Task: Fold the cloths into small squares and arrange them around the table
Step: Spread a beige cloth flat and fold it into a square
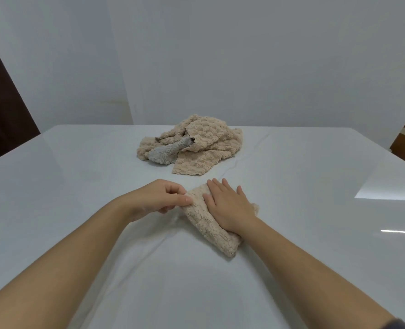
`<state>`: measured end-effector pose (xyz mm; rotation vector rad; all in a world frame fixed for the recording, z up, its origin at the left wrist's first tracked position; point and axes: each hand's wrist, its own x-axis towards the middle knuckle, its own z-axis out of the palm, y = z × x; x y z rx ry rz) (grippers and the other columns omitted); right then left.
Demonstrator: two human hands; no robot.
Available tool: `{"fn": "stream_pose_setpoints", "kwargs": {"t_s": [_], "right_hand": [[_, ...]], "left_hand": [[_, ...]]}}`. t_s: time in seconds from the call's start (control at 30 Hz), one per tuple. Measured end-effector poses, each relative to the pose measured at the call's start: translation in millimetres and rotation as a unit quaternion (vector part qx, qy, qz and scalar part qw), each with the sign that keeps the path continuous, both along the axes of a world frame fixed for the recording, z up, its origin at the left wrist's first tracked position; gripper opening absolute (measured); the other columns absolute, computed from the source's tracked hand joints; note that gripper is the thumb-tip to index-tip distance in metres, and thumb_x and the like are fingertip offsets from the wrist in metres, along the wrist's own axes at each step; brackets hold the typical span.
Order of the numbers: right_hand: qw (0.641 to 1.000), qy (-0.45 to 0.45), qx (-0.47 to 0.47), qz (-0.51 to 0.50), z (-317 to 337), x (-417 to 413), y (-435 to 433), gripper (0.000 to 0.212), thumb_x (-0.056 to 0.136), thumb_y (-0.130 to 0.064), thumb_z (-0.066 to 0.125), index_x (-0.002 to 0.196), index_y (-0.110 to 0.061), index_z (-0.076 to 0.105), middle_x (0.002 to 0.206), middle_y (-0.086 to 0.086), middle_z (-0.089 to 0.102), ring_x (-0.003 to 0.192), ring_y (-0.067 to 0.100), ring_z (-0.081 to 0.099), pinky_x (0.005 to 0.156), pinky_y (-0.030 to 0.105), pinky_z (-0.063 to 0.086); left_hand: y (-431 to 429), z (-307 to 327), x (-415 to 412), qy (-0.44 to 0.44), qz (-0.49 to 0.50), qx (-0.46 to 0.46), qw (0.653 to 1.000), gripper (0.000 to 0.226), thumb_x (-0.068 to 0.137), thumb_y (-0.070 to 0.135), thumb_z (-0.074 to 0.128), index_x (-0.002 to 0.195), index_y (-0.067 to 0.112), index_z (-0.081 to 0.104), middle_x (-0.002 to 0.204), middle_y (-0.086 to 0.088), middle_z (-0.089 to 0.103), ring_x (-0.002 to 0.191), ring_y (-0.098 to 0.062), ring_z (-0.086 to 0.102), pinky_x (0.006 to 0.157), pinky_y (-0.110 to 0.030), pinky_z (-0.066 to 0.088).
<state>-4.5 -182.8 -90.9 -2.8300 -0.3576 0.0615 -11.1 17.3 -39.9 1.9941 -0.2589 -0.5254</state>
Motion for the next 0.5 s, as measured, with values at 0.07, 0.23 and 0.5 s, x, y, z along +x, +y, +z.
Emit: {"fn": "stream_pose_setpoints", "kwargs": {"t_s": [0.07, 0.23, 0.5], "right_hand": [[1.0, -0.001, 0.006, -0.001, 0.0, -0.4, -0.2, 0.058, 0.104, -0.045, 0.014, 0.156, -0.02, 0.013, 0.164, -0.003, 0.012, 0.151, 0.018, 0.003, 0.121, 0.048, 0.003], [1.0, -0.001, 0.009, -0.001, -1.1, 0.5, -1.0, 0.057, 0.104, -0.044, 0.013, 0.156, -0.021, 0.014, 0.163, -0.004, 0.013, 0.151, 0.017, 0.004, 0.121, 0.048, 0.002], [1.0, -0.006, 0.015, -0.005, -4.4, 1.8, -0.8, 0.058, 0.103, -0.046, 0.015, 0.156, -0.022, 0.015, 0.163, -0.005, 0.013, 0.151, 0.015, 0.005, 0.121, 0.048, 0.001]], "left_hand": [[-2.4, 0.7, 0.2, 0.001, -0.027, -0.028, 0.999, 0.022, 0.083, 0.022, 0.075, 0.077, 0.007, 0.06, 0.062, -0.003, 0.04, 0.05, -0.01, 0.031, 0.046, -0.018, 0.026], [-8.7, -1.7, 2.9, -0.087, -0.015, -0.045, 0.995, 0.017, 0.07, 0.03, 0.075, 0.059, 0.024, 0.064, 0.076, 0.008, 0.064, 0.053, -0.006, 0.04, 0.048, -0.016, 0.03], [-2.5, -6.8, 7.0, -0.047, -0.062, 0.032, 0.996, 0.02, 0.082, 0.025, 0.076, 0.07, 0.015, 0.064, 0.064, 0.001, 0.044, 0.053, -0.008, 0.034, 0.047, -0.018, 0.027]]}}
